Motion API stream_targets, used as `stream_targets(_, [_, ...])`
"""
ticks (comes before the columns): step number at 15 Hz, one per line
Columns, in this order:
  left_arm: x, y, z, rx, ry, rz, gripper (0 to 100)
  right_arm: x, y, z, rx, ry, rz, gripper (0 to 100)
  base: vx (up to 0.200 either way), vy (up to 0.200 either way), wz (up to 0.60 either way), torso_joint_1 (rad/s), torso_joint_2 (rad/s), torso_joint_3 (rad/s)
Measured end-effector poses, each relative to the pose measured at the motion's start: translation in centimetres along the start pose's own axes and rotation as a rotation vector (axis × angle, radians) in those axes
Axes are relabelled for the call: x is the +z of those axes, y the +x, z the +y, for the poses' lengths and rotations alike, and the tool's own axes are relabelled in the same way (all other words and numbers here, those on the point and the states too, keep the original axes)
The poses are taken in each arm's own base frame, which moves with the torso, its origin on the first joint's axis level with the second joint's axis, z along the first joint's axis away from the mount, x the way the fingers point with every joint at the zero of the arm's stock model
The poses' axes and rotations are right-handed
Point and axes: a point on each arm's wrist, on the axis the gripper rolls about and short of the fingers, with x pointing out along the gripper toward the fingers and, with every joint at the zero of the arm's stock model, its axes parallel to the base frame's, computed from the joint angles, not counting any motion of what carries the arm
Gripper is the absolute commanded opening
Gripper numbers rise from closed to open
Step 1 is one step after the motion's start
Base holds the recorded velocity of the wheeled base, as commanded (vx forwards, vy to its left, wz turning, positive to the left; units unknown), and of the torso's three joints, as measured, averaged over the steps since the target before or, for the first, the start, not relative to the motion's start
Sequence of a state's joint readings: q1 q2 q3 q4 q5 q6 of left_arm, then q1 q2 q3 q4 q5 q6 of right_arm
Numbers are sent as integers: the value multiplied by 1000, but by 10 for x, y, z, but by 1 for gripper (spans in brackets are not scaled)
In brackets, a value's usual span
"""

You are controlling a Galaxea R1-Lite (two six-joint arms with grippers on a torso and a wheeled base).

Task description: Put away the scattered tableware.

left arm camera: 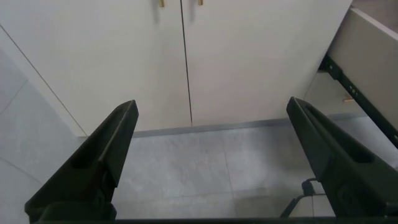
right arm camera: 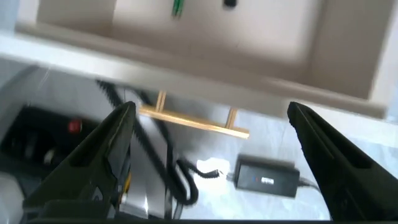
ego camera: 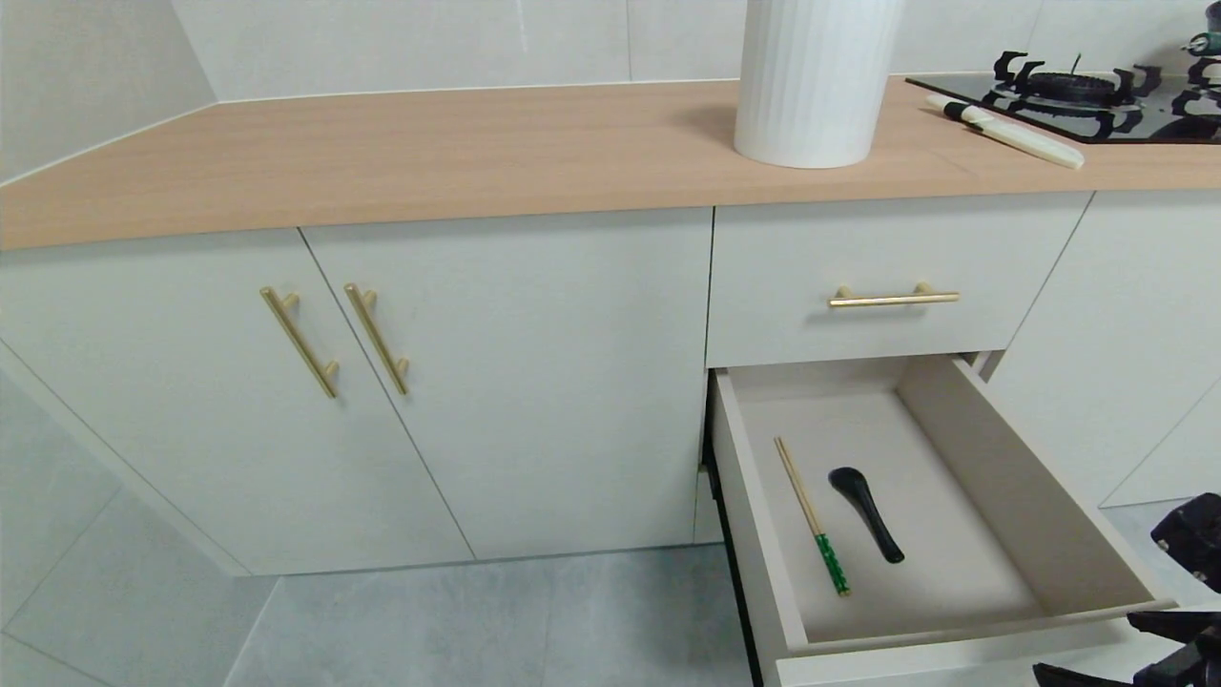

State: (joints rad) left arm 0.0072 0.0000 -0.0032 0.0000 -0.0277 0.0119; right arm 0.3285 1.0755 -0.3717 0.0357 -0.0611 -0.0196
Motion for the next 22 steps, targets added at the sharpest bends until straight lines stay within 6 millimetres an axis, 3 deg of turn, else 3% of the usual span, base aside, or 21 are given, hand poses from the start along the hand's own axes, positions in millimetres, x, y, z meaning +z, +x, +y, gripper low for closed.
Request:
stream_targets(9, [0,0,0,0,0,0,100,-11,-8,12,78,-107,211,100,0,0,0,0,0,0])
stream_targets(17, [0,0,0,0,0,0,100,8,29,18,-5,98,260,100,0,0,0,0,0,0])
stream_targets(22, [0,0,0,0,0,0,100,10,38,20,-10,105,264,100,0,0,0,0,0,0])
